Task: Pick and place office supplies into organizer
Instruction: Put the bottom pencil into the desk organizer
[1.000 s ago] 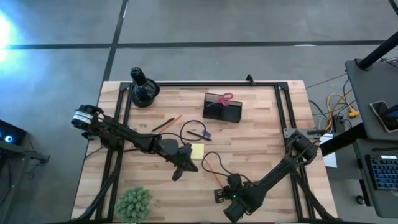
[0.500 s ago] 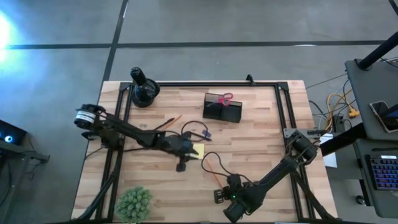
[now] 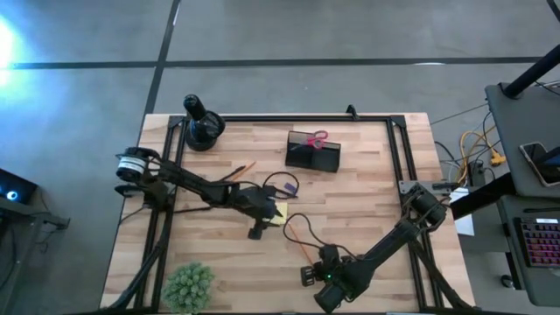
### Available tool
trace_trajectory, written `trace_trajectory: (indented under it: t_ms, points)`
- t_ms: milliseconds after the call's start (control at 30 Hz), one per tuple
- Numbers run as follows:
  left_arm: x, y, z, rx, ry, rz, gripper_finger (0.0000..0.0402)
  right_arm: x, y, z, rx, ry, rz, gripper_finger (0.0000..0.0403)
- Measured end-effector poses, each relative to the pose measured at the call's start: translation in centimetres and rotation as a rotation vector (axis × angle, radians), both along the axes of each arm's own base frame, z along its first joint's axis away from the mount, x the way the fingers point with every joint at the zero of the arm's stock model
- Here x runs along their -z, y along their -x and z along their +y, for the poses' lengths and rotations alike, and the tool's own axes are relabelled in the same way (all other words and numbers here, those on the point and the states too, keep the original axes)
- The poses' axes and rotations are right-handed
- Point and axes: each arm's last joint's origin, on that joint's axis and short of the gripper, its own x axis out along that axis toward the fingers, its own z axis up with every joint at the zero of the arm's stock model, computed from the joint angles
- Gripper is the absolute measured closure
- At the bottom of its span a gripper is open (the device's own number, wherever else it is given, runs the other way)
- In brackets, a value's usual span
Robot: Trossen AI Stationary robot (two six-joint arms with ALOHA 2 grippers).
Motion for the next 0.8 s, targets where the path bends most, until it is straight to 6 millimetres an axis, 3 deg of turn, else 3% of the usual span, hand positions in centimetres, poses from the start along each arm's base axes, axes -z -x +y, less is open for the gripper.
trace_trajectory:
  t_ms: [533,800]
  points:
    - [0.6,-3.3,0.4,0.073,-0.034,-0.015,0.0249,0.4,0.3,-0.2,-0.007,0.002,0.023,0.0394]
    - [0.0,-3.0,0.6,0.11,-0.055,-0.003,0.0249,0.4,0.3,-0.1,-0.022,0.002,0.031,0.0394]
